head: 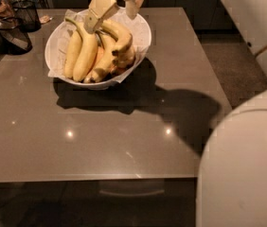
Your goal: Pick banana from white bowl
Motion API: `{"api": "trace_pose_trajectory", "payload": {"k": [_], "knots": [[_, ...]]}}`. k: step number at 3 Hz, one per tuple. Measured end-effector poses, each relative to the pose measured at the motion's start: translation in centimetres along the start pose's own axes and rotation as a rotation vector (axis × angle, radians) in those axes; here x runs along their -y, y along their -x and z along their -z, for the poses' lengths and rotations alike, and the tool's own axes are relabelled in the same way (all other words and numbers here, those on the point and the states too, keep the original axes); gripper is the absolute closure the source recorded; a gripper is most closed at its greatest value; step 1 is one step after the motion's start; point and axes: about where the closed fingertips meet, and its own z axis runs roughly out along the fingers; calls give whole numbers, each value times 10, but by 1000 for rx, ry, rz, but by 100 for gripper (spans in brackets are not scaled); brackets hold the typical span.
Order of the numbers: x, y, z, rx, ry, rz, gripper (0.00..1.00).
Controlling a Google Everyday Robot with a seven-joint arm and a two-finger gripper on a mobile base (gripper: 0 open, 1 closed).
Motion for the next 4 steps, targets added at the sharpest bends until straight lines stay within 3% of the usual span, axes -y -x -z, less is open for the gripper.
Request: {"api": "trace_pose_trajectory", "payload": {"k": [1,4], "knots": [[10,1,-17,-35,4,-46,17],[32,5,-44,-98,-13,-95,18]]}}
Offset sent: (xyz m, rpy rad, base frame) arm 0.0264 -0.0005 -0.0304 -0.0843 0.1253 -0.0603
